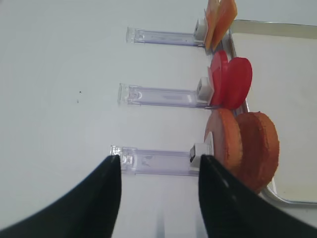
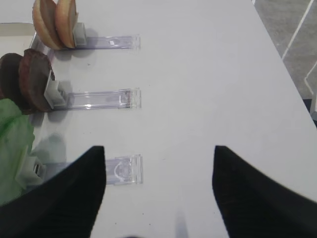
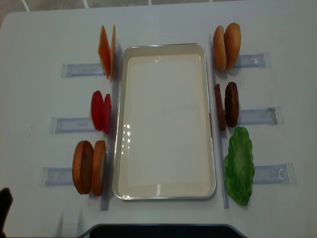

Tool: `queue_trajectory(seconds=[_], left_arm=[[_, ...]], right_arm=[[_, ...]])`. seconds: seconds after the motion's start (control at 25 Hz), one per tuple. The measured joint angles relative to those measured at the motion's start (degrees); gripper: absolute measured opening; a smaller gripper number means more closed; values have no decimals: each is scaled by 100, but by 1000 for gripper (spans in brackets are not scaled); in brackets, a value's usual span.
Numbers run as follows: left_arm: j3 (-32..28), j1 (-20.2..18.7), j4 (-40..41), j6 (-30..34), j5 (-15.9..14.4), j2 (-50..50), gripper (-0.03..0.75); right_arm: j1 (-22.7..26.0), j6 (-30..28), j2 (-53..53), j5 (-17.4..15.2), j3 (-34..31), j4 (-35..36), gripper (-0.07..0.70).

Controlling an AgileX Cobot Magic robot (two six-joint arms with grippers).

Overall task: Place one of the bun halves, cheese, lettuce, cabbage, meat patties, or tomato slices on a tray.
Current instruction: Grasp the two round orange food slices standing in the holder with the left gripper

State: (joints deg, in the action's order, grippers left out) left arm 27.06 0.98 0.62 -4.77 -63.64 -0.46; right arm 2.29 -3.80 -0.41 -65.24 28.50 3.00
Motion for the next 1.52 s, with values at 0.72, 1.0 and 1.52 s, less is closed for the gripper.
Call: queue_trajectory(seconds=[0.72, 1.0, 1.52], left_arm=[[521, 0, -93, -257, -11, 2819, 391], [1028, 0, -209, -257, 15, 4179, 391], [1567, 0, -247, -257, 165, 5957, 391]], right_arm=[[0, 0, 0, 0, 0, 0, 470], [0, 0, 0, 0, 0, 0, 470], [0, 0, 0, 0, 0, 0, 470]])
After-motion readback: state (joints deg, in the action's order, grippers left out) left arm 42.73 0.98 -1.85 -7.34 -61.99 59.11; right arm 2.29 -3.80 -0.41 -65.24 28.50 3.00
